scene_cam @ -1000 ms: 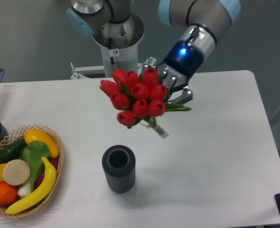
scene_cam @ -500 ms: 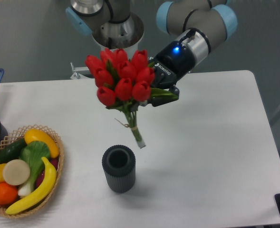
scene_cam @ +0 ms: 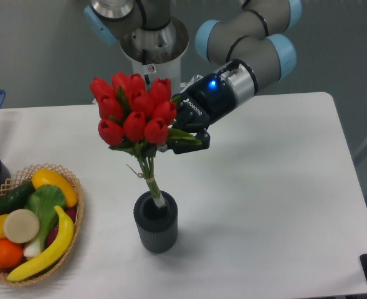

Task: Insert the flowers into the vase
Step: 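Lower the tulip stems into the grey vase opening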

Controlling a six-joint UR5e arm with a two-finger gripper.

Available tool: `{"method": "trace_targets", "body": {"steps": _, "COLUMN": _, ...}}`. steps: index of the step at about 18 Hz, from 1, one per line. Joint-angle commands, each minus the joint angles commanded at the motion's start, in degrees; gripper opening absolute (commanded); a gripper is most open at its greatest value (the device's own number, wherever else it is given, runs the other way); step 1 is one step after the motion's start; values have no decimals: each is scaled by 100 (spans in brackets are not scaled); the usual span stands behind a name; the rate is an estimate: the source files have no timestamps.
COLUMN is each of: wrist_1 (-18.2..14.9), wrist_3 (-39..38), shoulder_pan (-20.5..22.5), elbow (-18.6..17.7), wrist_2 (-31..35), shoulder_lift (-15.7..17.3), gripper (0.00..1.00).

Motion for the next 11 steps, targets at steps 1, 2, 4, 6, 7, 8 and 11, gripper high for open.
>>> {"method": "trace_targets", "body": {"steps": 1, "wrist_1": 0, "wrist_3": 0, "shoulder_pan": 9, "elbow": -17, "wrist_2": -9, "shoulder_lift": -26, "gripper": 37}}
{"method": "trace_targets", "body": {"steps": 2, "wrist_1": 0, "wrist_3": 0, "shoulder_pan": 17, "elbow": -26, "wrist_2": -9, "shoulder_lift": -26, "gripper": 37}}
{"method": "trace_targets", "body": {"steps": 4, "wrist_1": 0, "wrist_3": -9, "shoulder_pan": 26, "elbow": -131, "wrist_2": -18, "shoulder_lift": -35, "gripper": 37}}
{"method": "trace_targets", "body": {"steps": 6, "wrist_1": -9, "wrist_3": -9, "shoulder_pan": 35, "elbow": -141, "wrist_2": -9, "shoulder_lift": -61, "gripper": 37}}
{"method": "trace_targets", "body": {"steps": 7, "wrist_1": -9, "wrist_3": -9, "shoulder_pan": 35, "elbow": -141, "wrist_2": -9, "shoulder_lift": -79, "gripper": 37}}
{"method": "trace_targets", "body": {"steps": 8, "wrist_1": -9, "wrist_3": -17, "shoulder_pan": 44, "elbow": -141, "wrist_2": -9, "shoulder_lift": -79, "gripper": 37}}
{"method": "trace_targets", "body": {"steps": 11, "wrist_1": -9, "wrist_3": -18, "shoulder_pan": 44, "elbow": -228, "wrist_2": -9, "shoulder_lift": -123, "gripper": 37}}
